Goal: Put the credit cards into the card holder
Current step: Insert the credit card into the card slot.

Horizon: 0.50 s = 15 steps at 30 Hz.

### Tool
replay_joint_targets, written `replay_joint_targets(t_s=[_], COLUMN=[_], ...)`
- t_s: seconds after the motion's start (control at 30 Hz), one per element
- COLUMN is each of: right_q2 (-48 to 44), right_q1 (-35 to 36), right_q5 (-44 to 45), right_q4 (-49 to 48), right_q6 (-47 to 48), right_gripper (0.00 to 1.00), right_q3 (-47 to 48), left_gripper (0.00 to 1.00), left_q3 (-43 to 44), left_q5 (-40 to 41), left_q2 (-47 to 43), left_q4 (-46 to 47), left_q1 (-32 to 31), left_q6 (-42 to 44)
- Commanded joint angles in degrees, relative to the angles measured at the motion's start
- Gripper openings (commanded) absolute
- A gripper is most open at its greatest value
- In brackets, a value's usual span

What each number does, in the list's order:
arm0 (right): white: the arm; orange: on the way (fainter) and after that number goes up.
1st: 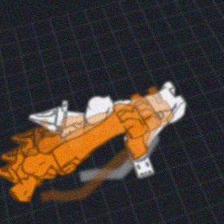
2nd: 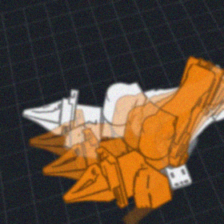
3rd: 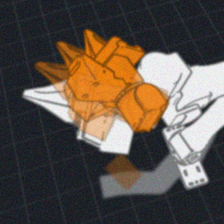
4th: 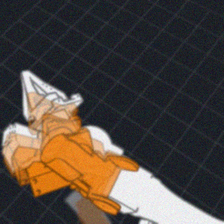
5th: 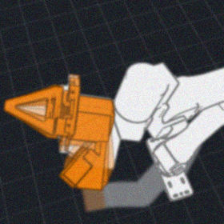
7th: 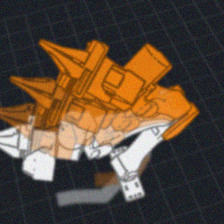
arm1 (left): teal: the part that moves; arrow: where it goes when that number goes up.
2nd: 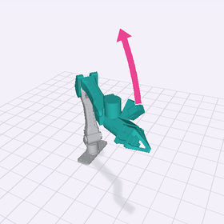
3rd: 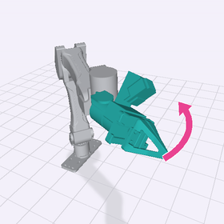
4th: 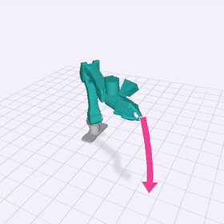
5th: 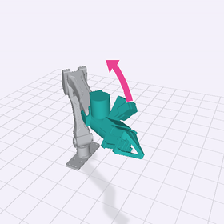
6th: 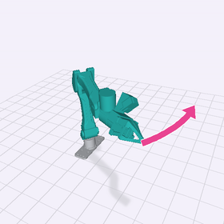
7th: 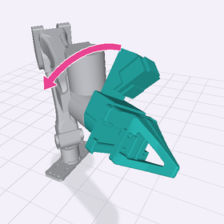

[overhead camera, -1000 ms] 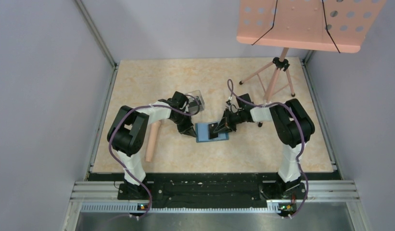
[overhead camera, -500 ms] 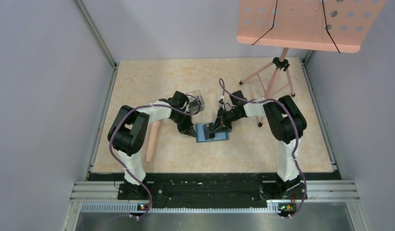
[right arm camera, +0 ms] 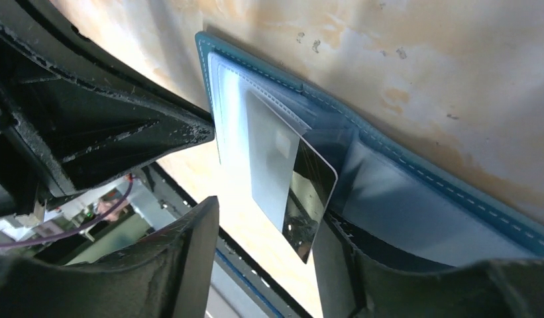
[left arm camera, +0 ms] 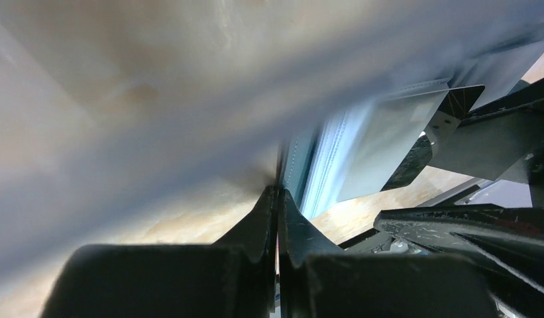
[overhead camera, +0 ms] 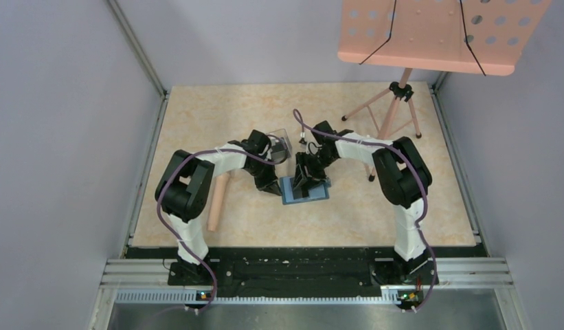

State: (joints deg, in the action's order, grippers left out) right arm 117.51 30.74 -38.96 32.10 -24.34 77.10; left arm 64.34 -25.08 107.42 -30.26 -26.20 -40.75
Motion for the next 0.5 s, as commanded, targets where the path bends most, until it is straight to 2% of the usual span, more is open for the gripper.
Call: replay_joint_targets(t_s=[0.0,0.03,0.1,0.47], right_q2=[-0.61,-0.62,-0.71,-0.27], right_q1=[1.27,1.4,1.59,1.73], right_q5=[13.32,14.5,16.08,19.23], right_q4=[7.93,8.63,9.69,12.75], right_q6=[5.57,6.05,6.74,9.19], right_gripper=[0.55,0.63,0.66,0.67], right_q3=[2.55,3.06,4.0,6.41], left_gripper=[0.0,0.0,0.0,0.0], left_q3=[1.4,1.65,2.02,4.26], left_q5=[1.39,1.4,1.35,0.31], left_q2=[1.57,1.72,1.85,3.52], left_q4=[-0.06,-0.18,-0.37,-0.5], left_q1=[-0.48,-0.48,-0.52,-0.94], left_q6=[0.76,0.84,0.94,0.96])
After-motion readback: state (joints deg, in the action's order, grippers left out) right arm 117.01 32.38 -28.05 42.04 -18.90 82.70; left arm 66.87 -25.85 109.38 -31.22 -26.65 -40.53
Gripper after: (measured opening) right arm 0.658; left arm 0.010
